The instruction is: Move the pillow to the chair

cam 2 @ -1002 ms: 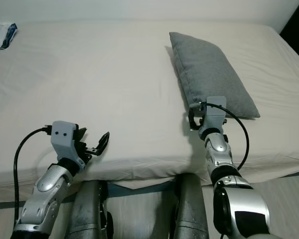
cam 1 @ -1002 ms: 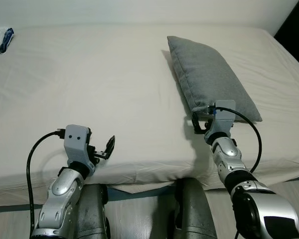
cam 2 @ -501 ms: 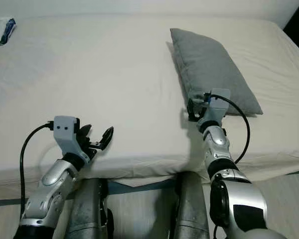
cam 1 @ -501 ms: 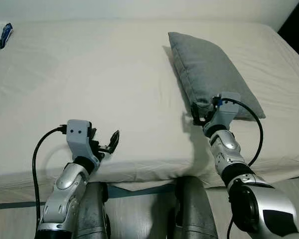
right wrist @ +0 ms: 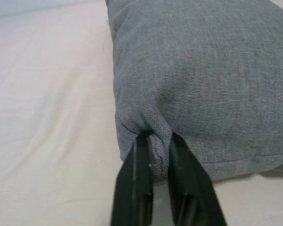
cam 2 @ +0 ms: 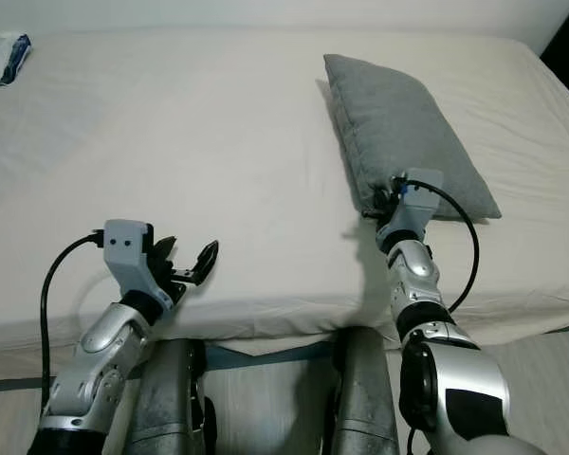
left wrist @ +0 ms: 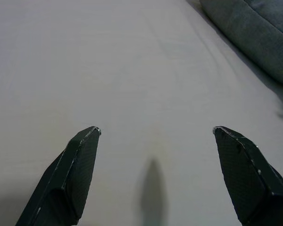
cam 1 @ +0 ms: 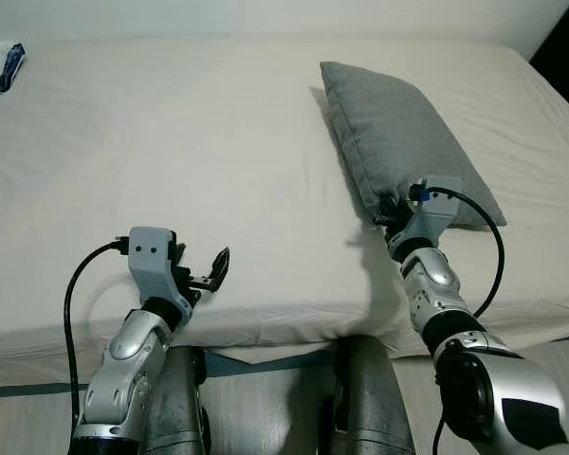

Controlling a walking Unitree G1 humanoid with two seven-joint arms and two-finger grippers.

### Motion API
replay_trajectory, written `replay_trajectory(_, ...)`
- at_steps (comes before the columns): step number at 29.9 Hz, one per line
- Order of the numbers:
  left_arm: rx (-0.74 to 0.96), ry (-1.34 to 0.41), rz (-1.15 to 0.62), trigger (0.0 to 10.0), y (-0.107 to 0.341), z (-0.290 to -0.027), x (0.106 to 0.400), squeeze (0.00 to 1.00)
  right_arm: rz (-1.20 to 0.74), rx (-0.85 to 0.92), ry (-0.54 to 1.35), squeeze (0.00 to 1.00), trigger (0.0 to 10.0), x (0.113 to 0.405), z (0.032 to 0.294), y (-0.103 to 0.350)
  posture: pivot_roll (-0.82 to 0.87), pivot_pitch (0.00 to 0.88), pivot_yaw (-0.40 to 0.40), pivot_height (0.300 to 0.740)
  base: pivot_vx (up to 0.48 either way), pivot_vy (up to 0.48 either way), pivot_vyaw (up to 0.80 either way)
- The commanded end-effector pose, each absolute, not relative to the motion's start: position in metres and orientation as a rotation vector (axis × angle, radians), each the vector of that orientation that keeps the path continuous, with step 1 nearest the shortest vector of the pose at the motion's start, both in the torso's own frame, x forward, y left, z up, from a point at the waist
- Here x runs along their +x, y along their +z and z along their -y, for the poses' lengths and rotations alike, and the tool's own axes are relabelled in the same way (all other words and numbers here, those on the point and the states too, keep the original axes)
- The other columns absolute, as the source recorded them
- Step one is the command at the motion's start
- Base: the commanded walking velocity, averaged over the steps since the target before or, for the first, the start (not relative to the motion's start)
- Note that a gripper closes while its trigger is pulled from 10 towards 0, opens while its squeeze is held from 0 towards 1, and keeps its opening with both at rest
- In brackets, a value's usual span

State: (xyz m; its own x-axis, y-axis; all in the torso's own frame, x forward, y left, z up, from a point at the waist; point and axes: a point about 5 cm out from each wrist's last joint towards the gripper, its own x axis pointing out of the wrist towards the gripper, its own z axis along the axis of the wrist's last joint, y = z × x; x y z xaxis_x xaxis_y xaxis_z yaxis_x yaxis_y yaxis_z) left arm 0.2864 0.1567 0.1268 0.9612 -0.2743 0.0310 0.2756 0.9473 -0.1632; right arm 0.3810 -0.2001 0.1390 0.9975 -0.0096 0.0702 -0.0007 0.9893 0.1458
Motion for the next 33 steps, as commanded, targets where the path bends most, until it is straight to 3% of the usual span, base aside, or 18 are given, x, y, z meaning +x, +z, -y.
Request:
replay_trajectory(1, -0.158, -0.274, 0.000, 10.0, 0.126, -0.159, 0.285, 0.00, 0.047, 0.179, -0.010, 0.00, 0.0, 0.381, 0.199, 0.136, 0.21, 0.286, -0.058, 0.560, 0.000, 0.000, 0.00)
replay_trajectory(7, -0.154, -0.270, 0.001, 10.0, 0.126, -0.161, 0.286, 0.00, 0.039, 0.266, -0.029, 0.00, 0.0, 0.383, 0.197, 0.136, 0.20, 0.278, -0.060, 0.560, 0.000, 0.000, 0.00)
replay_trajectory(9, -0.150, -0.255, 0.006, 10.0, 0.127, -0.165, 0.286, 0.00, 0.050, 0.334, 0.138, 0.00, 0.0, 0.385, 0.164, 0.136, 0.20, 0.266, -0.064, 0.560, 0.000, 0.000, 0.00)
replay_trajectory(12, -0.145, -0.246, 0.011, 10.0, 0.127, -0.168, 0.287, 0.00, 0.052, 0.355, 0.217, 0.00, 0.0, 0.384, 0.149, 0.134, 0.20, 0.252, -0.069, 0.560, 0.000, 0.000, 0.00)
replay_trajectory(14, -0.140, -0.226, 0.018, 10.0, 0.128, -0.174, 0.287, 0.00, 0.051, 0.372, 0.342, 0.00, 0.0, 0.379, 0.124, 0.130, 0.19, 0.232, -0.075, 0.560, 0.000, 0.000, 0.00)
replay_trajectory(26, -0.132, -0.086, 0.033, 10.0, 0.125, -0.209, 0.281, 0.00, 0.043, 0.426, 0.633, 0.00, 0.0, 0.350, 0.047, 0.111, 0.16, 0.153, -0.091, 0.560, 0.000, 0.000, 0.00)
replay_trajectory(28, -0.132, -0.086, 0.033, 10.0, 0.125, -0.209, 0.281, 0.00, 0.043, 0.426, 0.633, 0.00, 0.0, 0.350, 0.047, 0.111, 0.16, 0.153, -0.091, 0.560, 0.000, 0.000, 0.00)
replay_trajectory(31, -0.119, -0.063, 0.035, 10.0, 0.126, -0.221, 0.283, 0.00, 0.103, 0.491, 0.796, 0.00, 0.0, 0.340, 0.007, 0.127, 0.16, 0.154, -0.088, 0.560, 0.000, 0.000, 0.00)
replay_trajectory(33, -0.116, -0.061, 0.039, 10.0, 0.127, -0.222, 0.284, 0.00, 0.123, 0.510, 0.825, 0.00, 0.0, 0.339, 0.000, 0.133, 0.16, 0.153, -0.088, 0.560, 0.000, 0.000, 0.00)
